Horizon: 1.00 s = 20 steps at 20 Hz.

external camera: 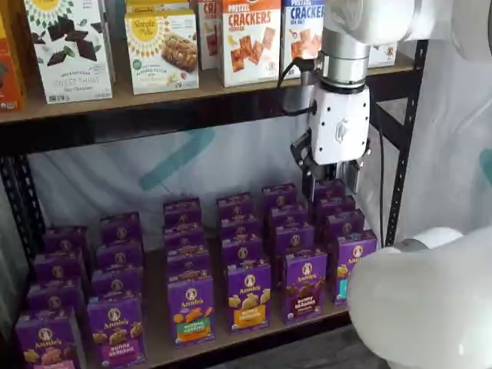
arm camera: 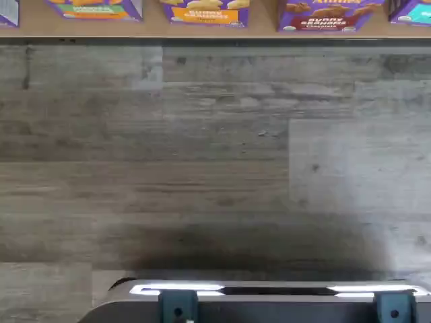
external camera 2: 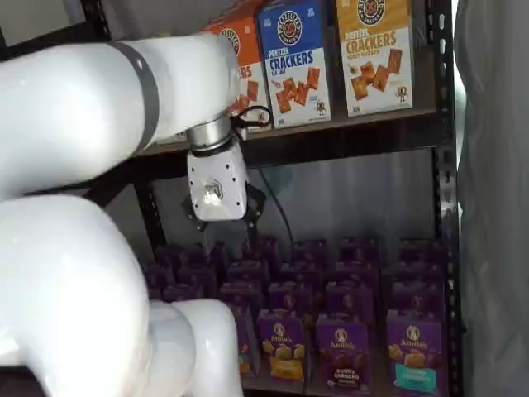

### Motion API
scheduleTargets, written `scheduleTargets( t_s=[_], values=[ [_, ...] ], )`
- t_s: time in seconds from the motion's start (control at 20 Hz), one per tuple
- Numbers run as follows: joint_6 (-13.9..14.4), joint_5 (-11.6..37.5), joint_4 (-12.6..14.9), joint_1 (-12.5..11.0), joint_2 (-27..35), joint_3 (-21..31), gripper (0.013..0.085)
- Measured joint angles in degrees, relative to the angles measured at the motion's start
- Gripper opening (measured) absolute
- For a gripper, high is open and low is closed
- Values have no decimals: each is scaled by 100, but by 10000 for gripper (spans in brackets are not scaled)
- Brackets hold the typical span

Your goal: Pick up the purple box with a brown patch in the center, on the bottom shelf, the fifth box from the left

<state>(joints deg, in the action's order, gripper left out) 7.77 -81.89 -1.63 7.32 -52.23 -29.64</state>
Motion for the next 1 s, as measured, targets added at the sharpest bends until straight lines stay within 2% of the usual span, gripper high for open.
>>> scheduleTargets(
  t_s=[0.1,0.45,0.75,1.0],
  values=[
    [131,-8,194,111,8,-7,850],
    [162,121,287,117,7,54,850],
    [40,541,232,-4,86,295,850],
    [-167,1038,110,-185,320,537,850]
  ],
)
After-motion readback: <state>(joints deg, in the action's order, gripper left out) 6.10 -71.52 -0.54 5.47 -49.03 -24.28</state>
